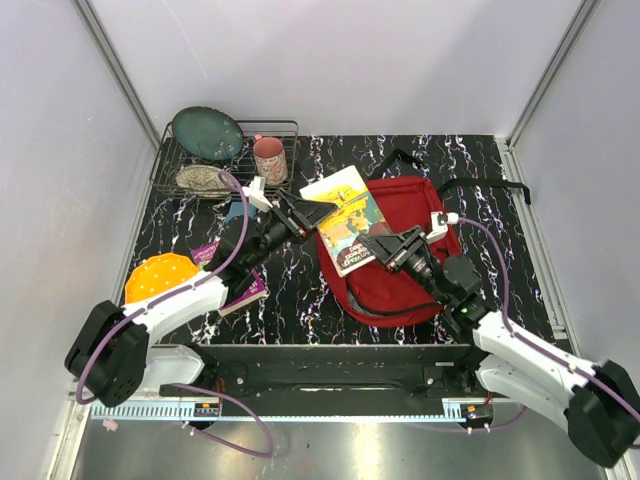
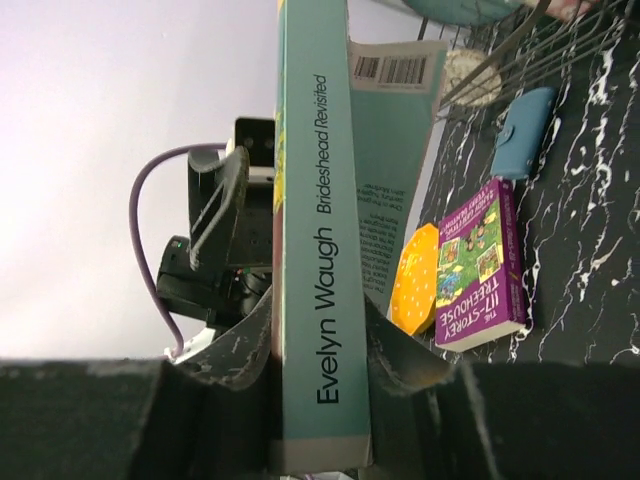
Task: Pack the student bag
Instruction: Adjust the book.
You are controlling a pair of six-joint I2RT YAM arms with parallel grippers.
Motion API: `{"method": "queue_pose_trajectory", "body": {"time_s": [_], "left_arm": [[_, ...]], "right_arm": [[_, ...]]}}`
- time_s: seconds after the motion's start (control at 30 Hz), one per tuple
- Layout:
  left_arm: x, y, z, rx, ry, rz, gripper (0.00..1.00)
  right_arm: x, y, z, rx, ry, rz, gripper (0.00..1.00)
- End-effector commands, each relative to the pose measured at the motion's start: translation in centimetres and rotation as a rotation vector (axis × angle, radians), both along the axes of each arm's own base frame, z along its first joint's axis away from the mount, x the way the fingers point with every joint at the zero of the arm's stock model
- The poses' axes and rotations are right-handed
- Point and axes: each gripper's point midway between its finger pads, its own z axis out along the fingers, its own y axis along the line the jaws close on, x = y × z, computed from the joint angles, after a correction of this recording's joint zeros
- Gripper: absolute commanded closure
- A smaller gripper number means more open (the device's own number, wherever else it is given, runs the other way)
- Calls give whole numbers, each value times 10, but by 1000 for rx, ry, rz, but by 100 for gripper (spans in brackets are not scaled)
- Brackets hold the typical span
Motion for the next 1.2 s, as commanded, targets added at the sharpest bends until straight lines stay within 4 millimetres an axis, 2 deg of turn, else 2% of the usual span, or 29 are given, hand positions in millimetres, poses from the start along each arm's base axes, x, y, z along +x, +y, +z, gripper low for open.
{"method": "queue_pose_trajectory", "body": {"time_s": [0.0, 0.03, 0.13, 0.17, 0.3, 0.37, 0.4, 0.47, 0.5, 0.53, 0.57, 0.6, 0.63, 0.67, 0.77, 0.87, 1.0, 1.17], "left_arm": [[-7, 15, 30, 42, -115, 40, 1], [-6, 18, 21, 75, -97, 52, 1], [-7, 27, 18, 49, -90, 68, 1], [-8, 28, 20, 33, -96, 68, 1], [-18, 29, 29, -49, -148, 26, 1], [-23, 30, 41, -98, -197, 4, 1], [-26, 26, 38, -101, -202, -27, 1], [-36, 25, 54, -174, -277, -72, 1], [-36, 20, 46, -184, -269, -105, 1], [-46, 22, 63, -262, -329, -134, 1], [-43, 17, 54, -275, -319, -156, 1], [-53, 17, 64, -314, -373, -199, 1], [-53, 14, 65, -343, -354, -228, 1], [-48, 9, 55, -341, -327, -242, 1], [-50, 9, 51, -360, -323, -241, 1], [-54, 16, 61, -369, -371, -210, 1], [-62, 23, 81, -377, -462, -192, 1], [-75, 17, 107, -415, -555, -237, 1]], "right_arm": [[-3, -31, 69, 79, -120, -141, 100], [-1, -37, 66, 80, -101, -171, 100], [-3, -54, 72, 162, -64, -225, 100], [-3, -57, 70, 210, -25, -229, 100], [-2, -71, 82, 350, 7, -242, 100], [-6, -69, 97, 403, -2, -195, 100], [-4, -66, 98, 418, 8, -181, 100], [-9, -67, 117, 517, -11, -124, 100], [-4, -64, 116, 535, 3, -111, 100], [-10, -65, 131, 590, -40, -74, 100], [-12, -65, 140, 629, -46, -46, 100], [-14, -61, 147, 653, -71, -7, 100], [-15, -59, 152, 665, -78, 16, 100], [-18, -58, 166, 677, -107, 39, 100], [-22, -49, 183, 652, -156, 86, 100], [-23, -49, 186, 615, -168, 67, 100], [-21, -51, 176, 564, -142, 22, 100], [-23, -49, 174, 594, -139, 59, 100]]}}
